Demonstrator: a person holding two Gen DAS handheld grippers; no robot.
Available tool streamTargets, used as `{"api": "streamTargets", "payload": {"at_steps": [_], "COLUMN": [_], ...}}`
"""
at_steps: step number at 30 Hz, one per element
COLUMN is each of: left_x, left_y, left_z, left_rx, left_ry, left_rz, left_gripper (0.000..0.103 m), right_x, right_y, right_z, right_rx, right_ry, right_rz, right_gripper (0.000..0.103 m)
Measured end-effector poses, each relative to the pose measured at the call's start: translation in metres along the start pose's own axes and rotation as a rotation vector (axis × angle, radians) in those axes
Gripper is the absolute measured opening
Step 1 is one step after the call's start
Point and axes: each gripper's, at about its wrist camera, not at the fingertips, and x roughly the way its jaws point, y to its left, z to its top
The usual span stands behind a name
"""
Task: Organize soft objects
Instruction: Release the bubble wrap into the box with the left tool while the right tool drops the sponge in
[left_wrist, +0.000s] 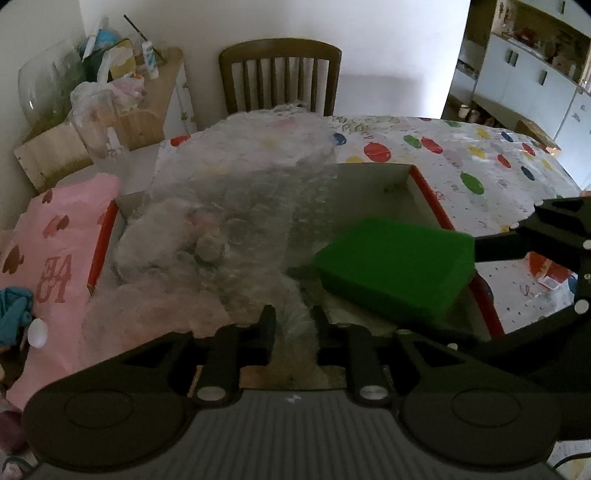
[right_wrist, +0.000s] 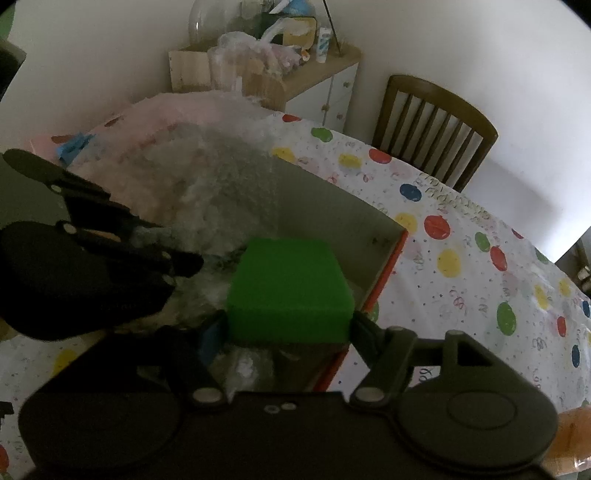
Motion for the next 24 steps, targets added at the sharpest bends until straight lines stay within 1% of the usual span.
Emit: {"api": "streamTargets", "payload": {"at_steps": [4, 7, 9, 11, 13, 18, 22, 24], "left_x": [-0.006, -0.012, -0.016, -0.022, -0.029, -0.043, -0.056, -0.063], "left_y": [-0.005, -0.008, -0.008, -0.008, -0.008, -0.009, -0.012, -0.013], "left_z": [-0.003, -0.005, -0.007, -0.010, -0.012, -0.018, -0.023, -0.025], "left_rx": [0.012, 0.013, 0.005, -0.004, -0.014, -0.053, -0.074, -0.086], "left_ry": [-0.011, -0.022, -0.031, -0.047, -0.070, -0.101, -0.131, -0.148], "left_rz": [-0.003, -0.015, -0.024, -0.026, -0.023, -0.059, -0.066, -0.076], "left_gripper": [0.028, 0.034, 0.057, 0.061, 0.063, 0.070, 0.072, 0.076], "right_x": [-0.006, -0.014, -0.019, -0.026, -0.032, -0.051, -0.066, -0.074], "right_y": [0.000, 0.000, -0.001, -0.002, -0.005, -0.009, -0.012, -0.013], "right_z": [-0.003, -0.006, -0.008, -0.011, -0.012, -0.019, -0.026, -0.030], "right_rx": [-0.014, -0.014, -0.021, -0.022, -0.010, -0.003, 0.014, 0.022], "right_ry": [-0.007, -0.017, -0.025, -0.036, -0.046, -0.082, -0.117, -0.137], "right_rz": [-0.002, 0.001, 0.004, 0.003, 0.016, 0.030, 0.048, 0.059], "right_gripper": [0.074, 0.074, 0.075, 0.076, 0.077, 0.081, 0.083, 0.085]}}
